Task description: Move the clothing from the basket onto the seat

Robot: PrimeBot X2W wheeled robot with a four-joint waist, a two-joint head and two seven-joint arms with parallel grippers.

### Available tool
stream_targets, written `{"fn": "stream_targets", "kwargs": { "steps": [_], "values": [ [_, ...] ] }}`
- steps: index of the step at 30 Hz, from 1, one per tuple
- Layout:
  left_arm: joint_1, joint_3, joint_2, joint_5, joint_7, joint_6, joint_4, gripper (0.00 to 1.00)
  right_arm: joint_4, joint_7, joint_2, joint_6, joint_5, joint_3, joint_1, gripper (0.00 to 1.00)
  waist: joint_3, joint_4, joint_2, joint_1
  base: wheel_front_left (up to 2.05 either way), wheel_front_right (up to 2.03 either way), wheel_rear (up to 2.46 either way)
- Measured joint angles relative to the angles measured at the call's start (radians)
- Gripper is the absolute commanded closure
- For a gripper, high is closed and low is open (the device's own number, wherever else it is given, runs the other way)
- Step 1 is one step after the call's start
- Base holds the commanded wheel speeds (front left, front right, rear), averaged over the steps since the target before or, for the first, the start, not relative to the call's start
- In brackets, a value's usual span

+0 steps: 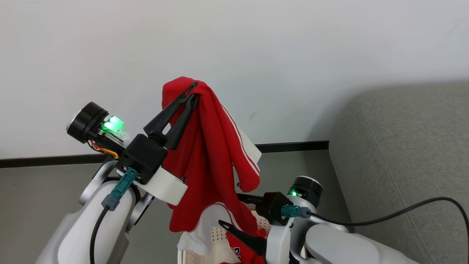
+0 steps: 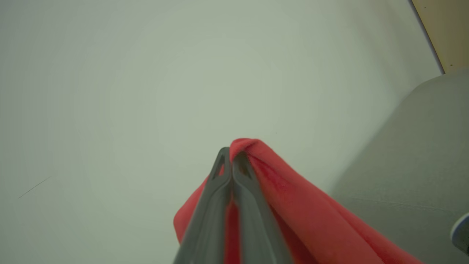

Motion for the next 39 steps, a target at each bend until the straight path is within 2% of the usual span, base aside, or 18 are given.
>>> {"fn": "stream_targets", "kwargs": {
  "steps": [6, 11, 12, 13, 14, 27, 31, 36, 37, 39],
  "values": [
    [-0.011, -0.023, -0.021, 0.000, 0.015, -0.009, 0.005, 1.00, 0.047, -0.008, 0.055, 0.000, 0.048, 0.031, -0.001, 0.00, -0.001, 0.024, 0.0000, 0.0000, 0.00, 0.00, 0.00],
    [-0.020, -0.035, -0.037, -0.002, 0.024, -0.012, 0.006, 1.00, 0.101, -0.010, 0.070, 0.000, 0.035, 0.038, -0.038, 0.00, -0.001, 0.040, 0.0000, 0.0000, 0.00, 0.00, 0.00],
    [-0.023, -0.036, -0.041, -0.002, 0.024, -0.013, 0.006, 1.00, 0.112, -0.013, 0.071, 0.000, 0.028, 0.036, -0.047, 0.37, -0.001, 0.043, 0.0000, 0.0000, 0.00, 0.00, 0.00],
    [-0.024, -0.036, -0.044, -0.002, 0.024, -0.013, 0.006, 1.00, 0.121, -0.019, 0.072, 0.000, 0.019, 0.035, -0.056, 0.54, 0.000, 0.046, 0.0000, 0.0000, 0.00, 0.00, 0.00],
    [-0.024, -0.038, -0.045, -0.002, 0.025, -0.016, 0.006, 1.00, 0.141, -0.019, 0.075, 0.000, -0.004, 0.031, -0.072, 1.00, 0.001, 0.050, 0.0000, 0.0000, 0.00, 0.00, 0.00],
    [-0.019, 0.015, -0.033, -0.044, 0.035, -0.006, 0.080, 1.00, 0.187, -0.028, 0.084, 0.000, -0.019, -0.036, -0.075, 1.00, 0.009, 0.040, 0.0000, 0.0000, 0.00, 0.00, 0.00],
    [0.009, 0.050, -0.021, -0.065, 0.042, 0.012, 0.126, 1.00, 0.157, -0.028, 0.075, 0.000, 0.000, -0.100, -0.061, 1.00, 0.011, 0.026, 0.0000, 0.0000, 0.00, 0.00, 0.00],
    [0.057, 0.077, -0.022, -0.114, 0.042, 0.020, 0.168, 1.00, 0.094, -0.028, 0.049, 0.000, 0.041, -0.248, -0.034, 1.00, 0.013, 0.005, 0.0000, 0.0000, 0.00, 0.00, 0.00],
    [0.065, 0.080, -0.023, -0.121, 0.042, 0.020, 0.174, 0.94, 0.081, -0.028, 0.042, 0.000, 0.042, -0.276, -0.032, 1.00, 0.014, 0.000, 0.0000, 0.0000, 0.00, 0.00, 0.00],
    [0.083, 0.086, -0.025, -0.132, 0.041, 0.019, 0.186, 0.72, 0.057, -0.028, 0.028, 0.000, 0.042, -0.335, -0.031, 1.00, 0.014, -0.010, 0.0000, 0.0000, 0.00, 0.00, 0.00]
  ]
}}
